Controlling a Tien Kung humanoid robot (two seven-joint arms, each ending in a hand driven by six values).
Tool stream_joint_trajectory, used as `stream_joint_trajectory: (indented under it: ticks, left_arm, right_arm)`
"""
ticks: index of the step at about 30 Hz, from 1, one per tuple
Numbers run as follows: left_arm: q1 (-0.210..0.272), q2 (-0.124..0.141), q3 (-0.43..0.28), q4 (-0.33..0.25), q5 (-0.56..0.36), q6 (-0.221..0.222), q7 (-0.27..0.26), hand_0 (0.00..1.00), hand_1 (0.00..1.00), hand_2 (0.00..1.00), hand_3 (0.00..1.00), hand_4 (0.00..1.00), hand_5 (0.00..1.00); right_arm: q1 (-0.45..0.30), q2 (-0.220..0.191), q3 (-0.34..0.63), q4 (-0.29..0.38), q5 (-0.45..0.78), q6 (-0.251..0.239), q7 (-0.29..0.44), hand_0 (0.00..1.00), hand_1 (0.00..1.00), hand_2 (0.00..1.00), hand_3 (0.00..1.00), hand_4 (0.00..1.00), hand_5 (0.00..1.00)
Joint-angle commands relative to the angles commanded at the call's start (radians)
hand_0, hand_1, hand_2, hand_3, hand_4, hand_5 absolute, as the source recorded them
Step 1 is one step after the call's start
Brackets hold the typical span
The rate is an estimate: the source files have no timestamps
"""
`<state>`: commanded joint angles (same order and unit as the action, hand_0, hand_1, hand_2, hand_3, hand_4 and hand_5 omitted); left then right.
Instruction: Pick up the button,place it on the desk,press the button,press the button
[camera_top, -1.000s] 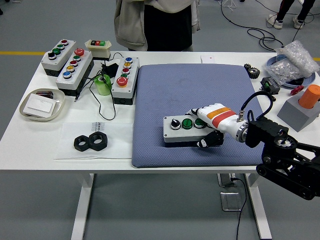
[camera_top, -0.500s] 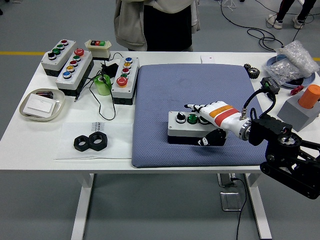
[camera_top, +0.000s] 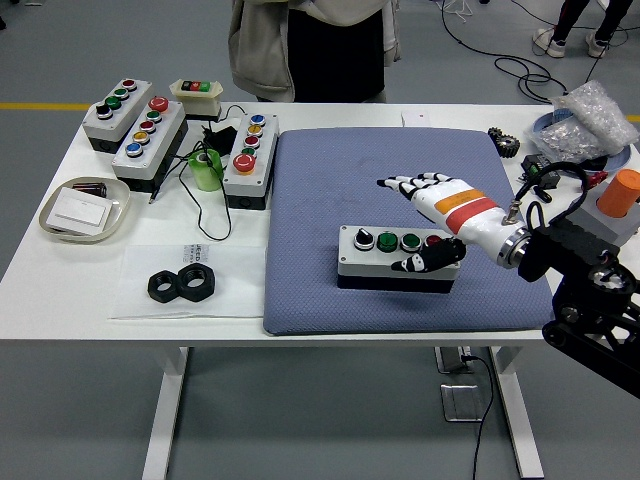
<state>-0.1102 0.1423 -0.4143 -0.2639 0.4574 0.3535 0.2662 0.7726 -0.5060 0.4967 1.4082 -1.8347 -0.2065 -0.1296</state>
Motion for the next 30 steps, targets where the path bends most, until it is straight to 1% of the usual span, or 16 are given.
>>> stream_joint_trajectory:
  ticks: [1,5,6,8,10,11,12,17,18,20,23,24,30]
  left_arm:
    - [0.000,0.001,0.003,0.000,-0.003,0.000,-0.001,0.737,0.773,0.847,0.762,0.527,0.998]
    - [-0.002,0.002,0.007,-0.001,-0.008,-0.001,-0.002,0.737,0.773,0.847,0.762,0.527,0.998]
    - [-0.003,0.002,0.008,-0.001,-0.009,-0.001,-0.002,0.736,0.773,0.846,0.762,0.526,0.998]
    - [-0.004,0.002,0.009,-0.001,-0.011,-0.001,-0.003,0.736,0.773,0.846,0.762,0.526,0.998]
    - [-0.006,0.002,0.010,-0.001,-0.012,-0.001,-0.003,0.736,0.773,0.846,0.762,0.526,0.998]
    - [-0.006,0.002,0.010,0.000,-0.012,-0.001,-0.003,0.736,0.773,0.846,0.762,0.526,0.998]
    - [-0.006,0.002,0.010,-0.001,-0.015,-0.001,-0.004,0.736,0.773,0.847,0.762,0.526,0.998]
    - [-0.007,0.002,0.012,-0.001,-0.019,-0.001,-0.006,0.736,0.773,0.847,0.762,0.526,0.998]
    - [-0.008,0.002,0.013,-0.001,-0.019,-0.001,-0.006,0.736,0.773,0.847,0.761,0.525,0.998]
    - [-0.008,0.002,0.013,-0.001,-0.021,-0.001,-0.006,0.736,0.773,0.847,0.761,0.525,0.998]
    - [-0.009,0.002,0.014,-0.001,-0.021,-0.001,-0.006,0.736,0.773,0.847,0.761,0.525,0.998]
    - [-0.009,0.002,0.015,-0.001,-0.022,-0.001,-0.006,0.736,0.773,0.847,0.761,0.526,0.998]
    - [-0.010,0.002,0.016,-0.001,-0.024,-0.001,-0.007,0.736,0.773,0.846,0.761,0.524,0.998]
  right_arm:
    - [-0.008,-0.018,0.016,0.024,-0.018,-0.001,-0.021,0.654,0.568,0.657,0.998,0.916,0.133]
    - [-0.034,-0.072,0.037,0.090,-0.055,-0.053,-0.071,0.654,0.568,0.657,0.998,0.916,0.133]
    - [-0.042,-0.086,0.036,0.106,-0.053,-0.067,-0.081,0.250,0.115,0.252,0.945,0.880,0.107]
    - [-0.050,-0.100,0.032,0.124,-0.040,-0.081,-0.097,0.250,0.115,0.252,0.945,0.880,0.107]
    - [-0.064,-0.118,0.019,0.155,-0.034,-0.099,-0.138,0.250,0.115,0.252,0.945,0.880,0.107]
    - [-0.065,-0.120,0.017,0.159,-0.035,-0.100,-0.144,0.250,0.115,0.252,0.945,0.880,0.107]
    - [-0.072,-0.127,0.012,0.172,-0.030,-0.089,-0.165,0.080,0.002,0.081,0.783,0.698,0.002]
    - [-0.094,-0.139,0.001,0.192,0.055,-0.061,-0.197,0.080,0.002,0.081,0.783,0.698,0.002]
    - [-0.095,-0.140,0.000,0.192,0.067,-0.059,-0.199,0.084,0.002,0.052,0.705,0.658,0.002]
    - [-0.095,-0.139,-0.005,0.190,0.077,-0.050,-0.208,0.084,0.002,0.052,0.705,0.658,0.002]
    - [-0.097,-0.134,-0.012,0.177,0.073,-0.016,-0.231,0.084,0.002,0.052,0.705,0.658,0.002]
    - [-0.100,-0.134,-0.014,0.175,0.072,-0.007,-0.236,0.005,0.002,0.031,0.701,0.462,0.002]
    - [-0.111,-0.135,-0.018,0.177,0.075,0.008,-0.242,0.007,0.002,0.032,0.699,0.473,0.002]
